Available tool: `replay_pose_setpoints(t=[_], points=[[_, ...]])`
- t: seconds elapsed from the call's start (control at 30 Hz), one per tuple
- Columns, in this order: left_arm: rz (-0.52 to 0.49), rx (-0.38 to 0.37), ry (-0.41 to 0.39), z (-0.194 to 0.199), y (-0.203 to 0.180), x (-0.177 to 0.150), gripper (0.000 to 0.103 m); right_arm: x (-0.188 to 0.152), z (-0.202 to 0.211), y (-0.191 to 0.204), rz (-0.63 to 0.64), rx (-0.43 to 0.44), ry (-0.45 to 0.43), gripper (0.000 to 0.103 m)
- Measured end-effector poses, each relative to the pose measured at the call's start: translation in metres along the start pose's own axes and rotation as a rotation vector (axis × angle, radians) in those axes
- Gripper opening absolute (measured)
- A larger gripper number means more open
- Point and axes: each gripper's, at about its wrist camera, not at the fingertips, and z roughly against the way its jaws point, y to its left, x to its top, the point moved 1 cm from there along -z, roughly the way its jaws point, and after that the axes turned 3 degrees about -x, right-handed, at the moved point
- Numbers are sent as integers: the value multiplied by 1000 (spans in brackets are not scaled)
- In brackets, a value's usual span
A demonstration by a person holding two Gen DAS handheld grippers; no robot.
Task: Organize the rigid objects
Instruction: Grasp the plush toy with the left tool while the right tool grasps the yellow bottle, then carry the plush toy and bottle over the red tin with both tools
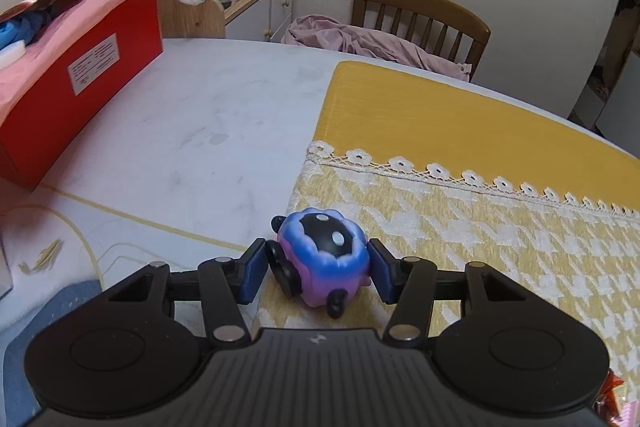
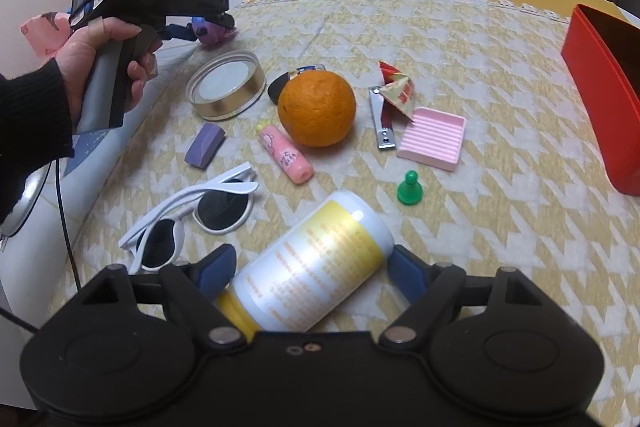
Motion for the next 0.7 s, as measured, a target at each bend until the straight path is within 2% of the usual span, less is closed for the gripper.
replay_pose_setpoints(t=[0.03,0.23,0.47,0.7], points=[[-3,4,-1,3,-1,-1,53,-1,2,-1,-3,5,-8,67],[-43,26,-2,33,-7,-16,52,-8,14,-8,-23,12,-42,55],[-62,-7,-15,86,-16,-39,52,-19,32,-18,-67,12,-103,49],[-112,-75,-20,144,-32,-55,52,-25,57,-38,-181,18,-161,47]])
